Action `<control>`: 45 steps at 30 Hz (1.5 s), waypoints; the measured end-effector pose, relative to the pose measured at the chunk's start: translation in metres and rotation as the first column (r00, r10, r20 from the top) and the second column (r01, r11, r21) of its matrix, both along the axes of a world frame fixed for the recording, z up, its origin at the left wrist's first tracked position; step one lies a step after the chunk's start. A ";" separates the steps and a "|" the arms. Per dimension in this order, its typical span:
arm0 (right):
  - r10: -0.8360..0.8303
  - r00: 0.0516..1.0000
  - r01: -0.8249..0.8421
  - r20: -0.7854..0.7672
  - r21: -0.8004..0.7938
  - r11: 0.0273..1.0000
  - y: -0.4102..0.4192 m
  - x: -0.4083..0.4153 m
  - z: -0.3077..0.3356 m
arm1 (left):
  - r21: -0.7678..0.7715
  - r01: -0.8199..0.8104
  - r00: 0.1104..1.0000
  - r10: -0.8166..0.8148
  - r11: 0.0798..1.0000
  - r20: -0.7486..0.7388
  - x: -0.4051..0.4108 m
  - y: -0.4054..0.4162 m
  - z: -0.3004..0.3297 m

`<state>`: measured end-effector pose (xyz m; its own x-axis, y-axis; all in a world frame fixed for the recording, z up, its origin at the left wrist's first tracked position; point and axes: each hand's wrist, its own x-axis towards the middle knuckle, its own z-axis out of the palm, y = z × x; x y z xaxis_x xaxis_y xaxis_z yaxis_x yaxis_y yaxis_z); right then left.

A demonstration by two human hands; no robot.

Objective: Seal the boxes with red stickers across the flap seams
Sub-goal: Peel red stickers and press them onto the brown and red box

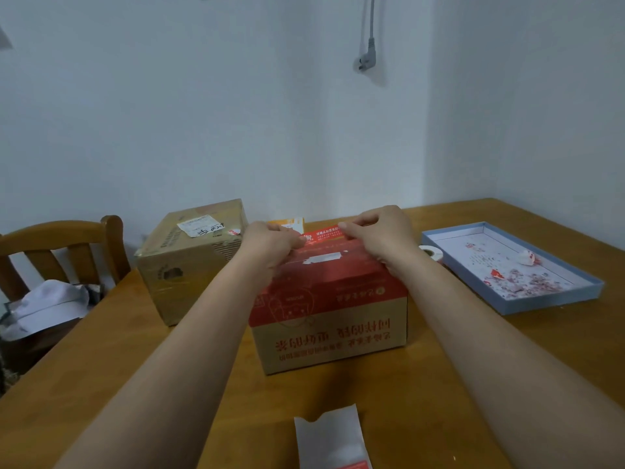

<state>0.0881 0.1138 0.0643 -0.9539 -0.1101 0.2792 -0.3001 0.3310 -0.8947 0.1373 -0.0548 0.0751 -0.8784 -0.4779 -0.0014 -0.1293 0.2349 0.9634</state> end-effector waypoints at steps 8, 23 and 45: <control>0.026 0.999 -0.026 0.027 0.002 1.000 -0.011 -0.012 -0.009 | -0.027 0.035 0.999 -0.034 0.999 0.042 -0.006 -0.008 -0.005; -0.016 0.992 0.042 -0.123 0.211 0.977 -0.019 -0.018 -0.026 | -0.220 0.023 0.993 0.004 0.975 0.122 -0.006 -0.003 -0.009; -0.101 0.984 0.137 -0.148 0.255 0.957 -0.021 -0.014 -0.033 | -0.238 -0.030 0.986 0.068 0.971 0.152 -0.017 -0.005 -0.017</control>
